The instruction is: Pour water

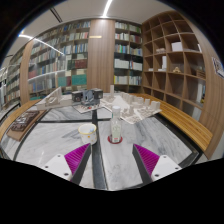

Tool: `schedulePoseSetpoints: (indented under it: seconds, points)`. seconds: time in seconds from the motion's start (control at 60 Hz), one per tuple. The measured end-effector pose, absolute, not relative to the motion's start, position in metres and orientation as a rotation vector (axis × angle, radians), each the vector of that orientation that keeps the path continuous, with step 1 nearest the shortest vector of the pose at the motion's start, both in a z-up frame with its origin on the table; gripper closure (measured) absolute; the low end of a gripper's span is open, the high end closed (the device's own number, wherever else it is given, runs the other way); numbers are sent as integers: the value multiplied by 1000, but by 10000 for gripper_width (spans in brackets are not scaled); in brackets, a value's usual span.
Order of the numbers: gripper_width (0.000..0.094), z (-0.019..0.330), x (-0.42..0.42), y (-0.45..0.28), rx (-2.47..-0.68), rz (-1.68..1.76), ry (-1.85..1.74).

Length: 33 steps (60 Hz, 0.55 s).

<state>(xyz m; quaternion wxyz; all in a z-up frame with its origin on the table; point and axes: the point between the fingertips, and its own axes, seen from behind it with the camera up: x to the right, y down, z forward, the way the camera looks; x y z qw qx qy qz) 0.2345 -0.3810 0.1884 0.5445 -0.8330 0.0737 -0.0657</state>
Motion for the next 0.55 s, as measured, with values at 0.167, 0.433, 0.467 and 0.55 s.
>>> schedulePoseSetpoints:
  seconds: [0.167, 0.433, 0.467, 0.55]
  points:
    - [80, 208, 225, -440, -1963, -209, 175]
    - [80, 216, 221, -474, -1957, -198, 197]
    - [78, 217, 221, -474, -1958, -195, 191]
    - [80, 218, 221, -471, -1947, -211, 197]
